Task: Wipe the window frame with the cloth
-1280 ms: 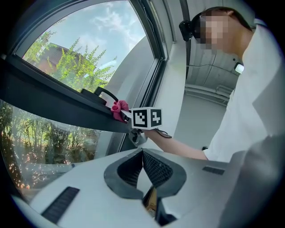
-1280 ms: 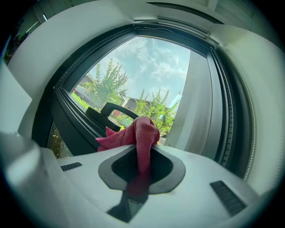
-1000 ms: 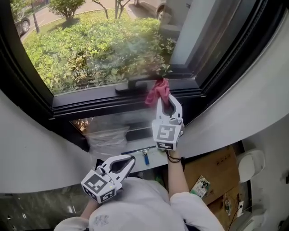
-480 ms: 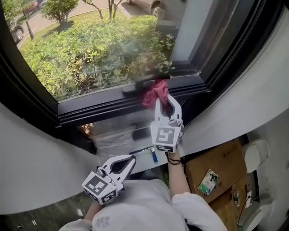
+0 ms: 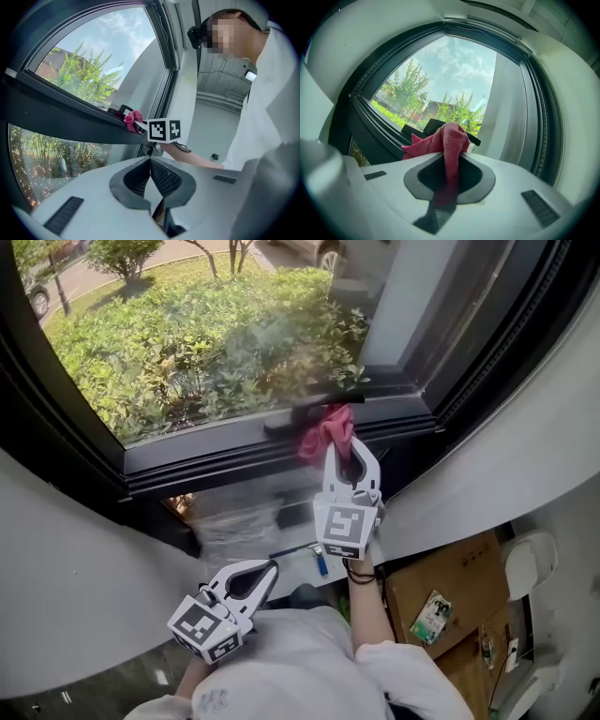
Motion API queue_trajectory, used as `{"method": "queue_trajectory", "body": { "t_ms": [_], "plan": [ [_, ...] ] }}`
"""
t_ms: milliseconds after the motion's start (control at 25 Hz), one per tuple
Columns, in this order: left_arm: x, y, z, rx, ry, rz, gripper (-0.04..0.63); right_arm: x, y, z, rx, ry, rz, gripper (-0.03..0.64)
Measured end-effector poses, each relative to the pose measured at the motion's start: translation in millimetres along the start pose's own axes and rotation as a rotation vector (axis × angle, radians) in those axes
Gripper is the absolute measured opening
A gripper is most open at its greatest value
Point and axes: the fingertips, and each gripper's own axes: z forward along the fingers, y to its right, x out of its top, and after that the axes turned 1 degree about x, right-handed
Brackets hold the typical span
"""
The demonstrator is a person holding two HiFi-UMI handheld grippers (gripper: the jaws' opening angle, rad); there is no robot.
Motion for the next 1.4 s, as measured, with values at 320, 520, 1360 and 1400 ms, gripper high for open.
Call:
{"method": "queue_trajectory", "body": {
  "t_ms": [320,520,1360,1400],
  "plan": [
    [1,-6,-1,0.006,0.007,-0.002,0.009,5,-8,0,0.008,0.009,-0.002,0.054],
    [0,-6,2,0.001,0.007,0.000,0.009,7,-15,0,0.023,0.024,-0.004,0.054],
    [-1,-3,-8,0.047,0.018,-0.004,0.009,23,-47,-2,0.108,0.052,-0.020,0.054],
    [0,-3,-8,0.048,0.019,-0.004,0.011,22,-48,-2,0.111,0.052,-0.020,0.053]
  ]
}}
